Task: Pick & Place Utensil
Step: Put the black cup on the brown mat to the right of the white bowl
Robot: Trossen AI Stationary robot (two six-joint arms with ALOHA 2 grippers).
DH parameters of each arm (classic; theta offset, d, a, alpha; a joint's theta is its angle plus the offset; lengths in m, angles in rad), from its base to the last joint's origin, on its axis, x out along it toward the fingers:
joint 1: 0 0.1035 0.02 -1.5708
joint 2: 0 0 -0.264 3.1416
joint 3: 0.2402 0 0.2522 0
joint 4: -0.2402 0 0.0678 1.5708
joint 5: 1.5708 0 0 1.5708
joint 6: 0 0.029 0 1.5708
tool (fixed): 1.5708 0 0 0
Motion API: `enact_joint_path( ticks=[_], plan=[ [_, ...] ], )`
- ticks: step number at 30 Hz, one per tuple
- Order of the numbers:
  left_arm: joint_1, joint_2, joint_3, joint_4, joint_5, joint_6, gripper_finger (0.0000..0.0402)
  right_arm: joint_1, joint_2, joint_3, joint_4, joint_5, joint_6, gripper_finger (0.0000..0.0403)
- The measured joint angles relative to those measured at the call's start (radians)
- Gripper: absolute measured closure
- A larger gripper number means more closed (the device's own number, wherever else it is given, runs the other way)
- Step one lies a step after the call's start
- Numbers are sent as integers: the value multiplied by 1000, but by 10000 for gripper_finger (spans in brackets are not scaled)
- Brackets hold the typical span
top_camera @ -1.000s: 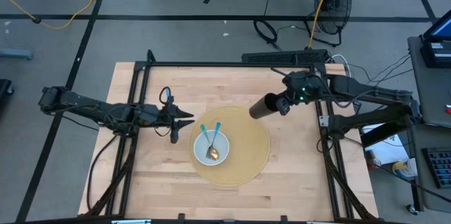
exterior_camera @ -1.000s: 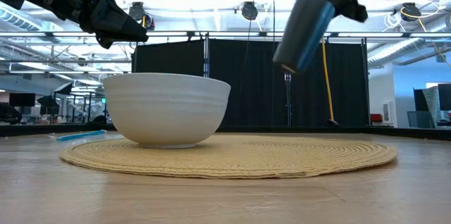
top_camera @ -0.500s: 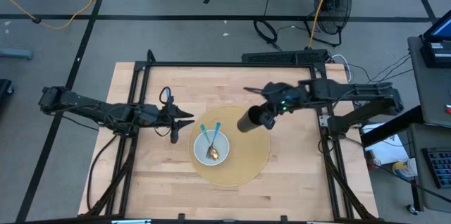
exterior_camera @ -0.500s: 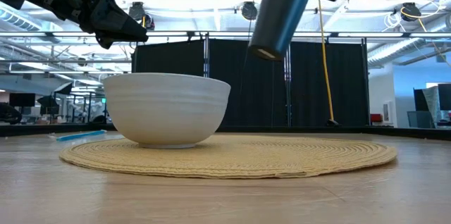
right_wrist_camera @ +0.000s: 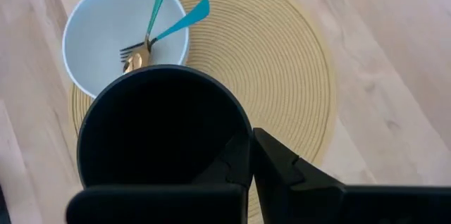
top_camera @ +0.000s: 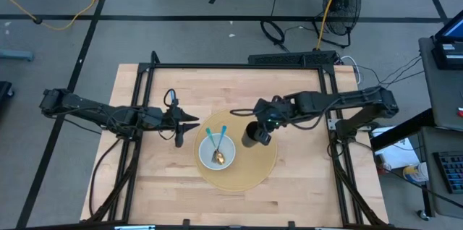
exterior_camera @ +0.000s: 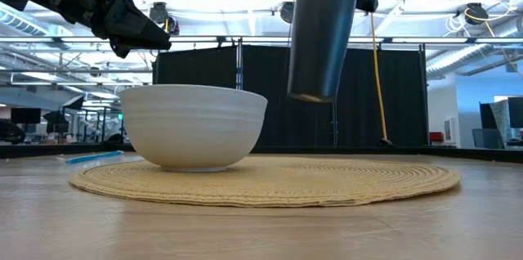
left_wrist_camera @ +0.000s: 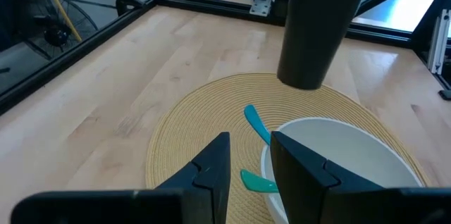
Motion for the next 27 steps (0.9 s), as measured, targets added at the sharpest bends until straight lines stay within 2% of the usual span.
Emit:
enact_joint_path(
  ticks=[14,27],
  plan=[
    [0,1,0,-2,0,-4,293,-1,121,-4,-1,-54,-21,403],
    [0,1,0,-2,0,-5,293,-1,123,-48,26,-48,-22,401]
  ],
)
